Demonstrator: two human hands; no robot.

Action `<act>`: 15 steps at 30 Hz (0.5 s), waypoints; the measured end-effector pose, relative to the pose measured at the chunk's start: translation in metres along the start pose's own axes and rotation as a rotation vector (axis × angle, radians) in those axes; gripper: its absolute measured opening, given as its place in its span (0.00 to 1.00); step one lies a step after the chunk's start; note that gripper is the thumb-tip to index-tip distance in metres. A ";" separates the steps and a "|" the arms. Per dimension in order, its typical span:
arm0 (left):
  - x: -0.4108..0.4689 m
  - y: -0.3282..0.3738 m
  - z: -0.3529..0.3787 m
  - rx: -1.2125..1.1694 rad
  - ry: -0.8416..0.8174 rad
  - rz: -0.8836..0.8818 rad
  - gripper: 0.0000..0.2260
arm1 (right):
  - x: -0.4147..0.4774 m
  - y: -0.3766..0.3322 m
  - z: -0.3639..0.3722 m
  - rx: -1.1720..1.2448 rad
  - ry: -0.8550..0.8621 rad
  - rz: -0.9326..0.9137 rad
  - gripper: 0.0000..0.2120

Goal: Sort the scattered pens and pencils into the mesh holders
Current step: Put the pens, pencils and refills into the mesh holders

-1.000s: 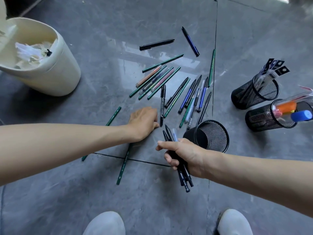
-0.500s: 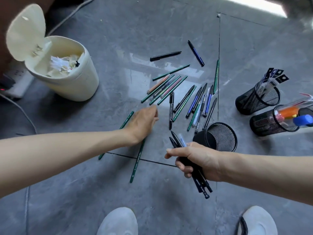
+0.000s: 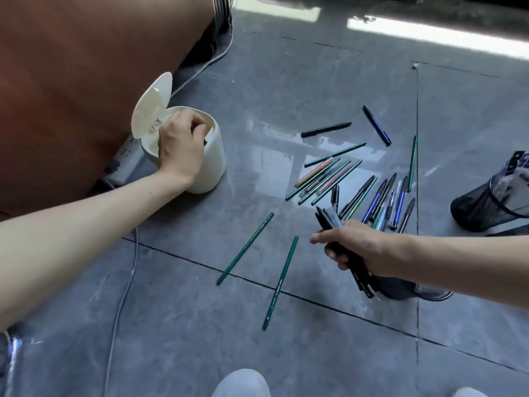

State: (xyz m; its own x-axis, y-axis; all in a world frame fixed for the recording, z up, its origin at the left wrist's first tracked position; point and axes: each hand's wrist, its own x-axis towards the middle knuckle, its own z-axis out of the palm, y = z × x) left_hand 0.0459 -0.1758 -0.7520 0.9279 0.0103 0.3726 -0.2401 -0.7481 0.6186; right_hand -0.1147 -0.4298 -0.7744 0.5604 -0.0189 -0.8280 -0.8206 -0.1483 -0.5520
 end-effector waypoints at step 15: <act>-0.018 0.032 0.038 0.112 -0.144 0.226 0.05 | 0.021 -0.018 -0.048 0.103 0.089 -0.099 0.02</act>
State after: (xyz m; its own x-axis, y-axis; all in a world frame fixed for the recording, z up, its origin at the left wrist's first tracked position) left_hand 0.0329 -0.2249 -0.7652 0.8874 -0.2531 0.3853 -0.4197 -0.7894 0.4481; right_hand -0.0827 -0.4746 -0.7771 0.6428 -0.0978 -0.7598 -0.7657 -0.0517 -0.6411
